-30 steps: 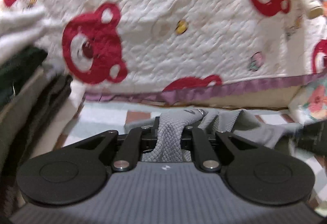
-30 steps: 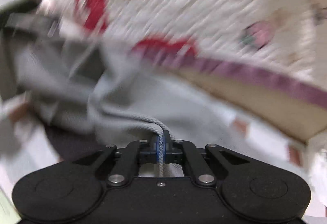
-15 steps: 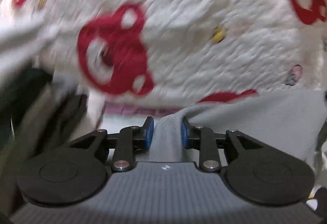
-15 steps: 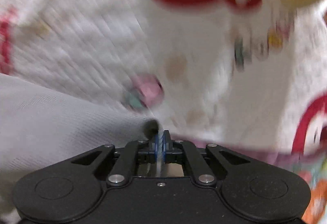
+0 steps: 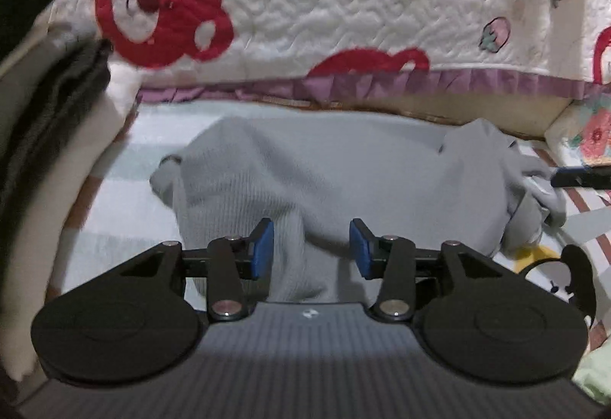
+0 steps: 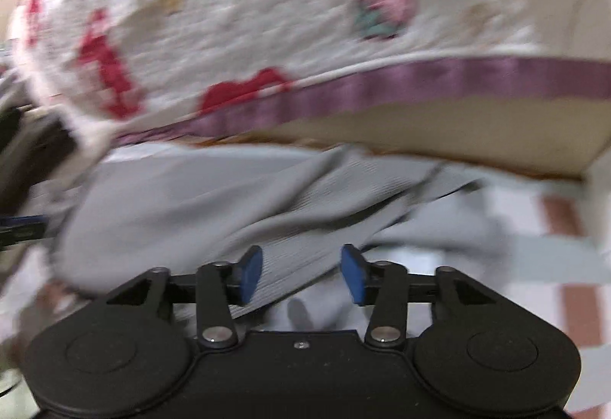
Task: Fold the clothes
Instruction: 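Open both grippers to drop the grey shirt onto the mat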
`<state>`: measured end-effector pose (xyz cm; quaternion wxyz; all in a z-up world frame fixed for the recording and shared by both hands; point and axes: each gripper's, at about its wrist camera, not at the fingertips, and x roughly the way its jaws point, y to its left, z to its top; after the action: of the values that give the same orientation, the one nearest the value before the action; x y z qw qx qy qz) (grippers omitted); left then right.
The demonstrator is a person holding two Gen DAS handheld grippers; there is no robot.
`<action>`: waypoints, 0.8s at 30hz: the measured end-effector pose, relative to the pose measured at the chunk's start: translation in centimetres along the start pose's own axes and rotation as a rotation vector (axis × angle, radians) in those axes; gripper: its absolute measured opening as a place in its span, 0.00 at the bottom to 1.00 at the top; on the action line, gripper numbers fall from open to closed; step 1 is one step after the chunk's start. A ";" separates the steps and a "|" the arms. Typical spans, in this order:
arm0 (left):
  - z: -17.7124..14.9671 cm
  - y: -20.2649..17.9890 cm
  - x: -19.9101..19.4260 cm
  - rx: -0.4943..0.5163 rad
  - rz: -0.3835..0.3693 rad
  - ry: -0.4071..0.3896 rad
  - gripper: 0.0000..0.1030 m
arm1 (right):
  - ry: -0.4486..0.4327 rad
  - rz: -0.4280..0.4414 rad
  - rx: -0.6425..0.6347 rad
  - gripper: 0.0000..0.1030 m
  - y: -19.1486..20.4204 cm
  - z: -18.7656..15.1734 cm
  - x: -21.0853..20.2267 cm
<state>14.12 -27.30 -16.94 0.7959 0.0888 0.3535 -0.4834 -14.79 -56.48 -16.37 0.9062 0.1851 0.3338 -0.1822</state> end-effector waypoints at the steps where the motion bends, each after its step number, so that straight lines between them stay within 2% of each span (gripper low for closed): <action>1: -0.2 0.5 0.2 -0.031 -0.002 0.012 0.45 | 0.027 0.026 -0.001 0.61 0.8 -0.5 0.6; 3: -0.5 1.8 0.5 -0.106 -0.001 0.026 0.45 | 0.081 0.061 -0.010 0.63 2.4 -1.5 2.0; 5: -0.9 2.9 0.6 -0.156 0.017 0.033 0.45 | 0.125 0.029 -0.037 0.66 3.3 -2.4 3.5; 9: -1.3 4.4 -0.1 -0.222 0.077 0.018 0.46 | 0.171 -0.197 -0.173 0.66 4.6 -3.9 5.8; 10: -1.2 4.5 -0.3 -0.217 0.101 0.011 0.50 | 0.170 -0.245 -0.214 0.66 4.9 -4.2 5.9; 11: -1.2 4.5 -0.6 -0.201 0.139 0.005 0.58 | 0.159 -0.259 -0.221 0.65 4.9 -4.3 5.6; 12: -1.1 4.5 -0.8 -0.174 0.185 -0.011 0.61 | 0.145 -0.267 -0.220 0.63 4.7 -4.3 5.2; 14: -1.0 5.0 -1.2 -0.146 0.219 -0.040 0.65 | 0.136 -0.268 -0.199 0.44 4.5 -4.1 4.9; 15: -1.0 5.6 -1.1 -0.170 0.187 -0.032 0.66 | 0.133 -0.268 -0.188 0.38 4.4 -3.9 4.7; 19: -1.6 7.9 0.3 -0.373 -0.060 0.057 0.68 | 0.097 -0.104 -0.118 0.39 4.7 -3.4 4.2; 20: -2.0 8.1 0.7 -0.413 -0.093 0.074 0.70 | 0.085 -0.070 -0.110 0.40 5.1 -3.4 4.1; 21: -2.4 8.3 1.3 -0.443 -0.106 0.092 0.71 | 0.073 -0.039 -0.103 0.50 5.6 -3.5 4.1; 22: -2.8 8.5 1.8 -0.473 -0.118 0.109 0.75 | 0.065 -0.029 -0.096 0.65 6.0 -3.5 4.2; 24: -2.8 8.0 1.7 -0.441 -0.099 0.091 0.76 | 0.049 -0.037 -0.080 0.70 6.4 -4.0 4.6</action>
<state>19.91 -23.04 -21.64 0.7546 -0.0830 0.4902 -0.4283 -10.72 -50.06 -20.94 0.9009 0.1468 0.3661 -0.1809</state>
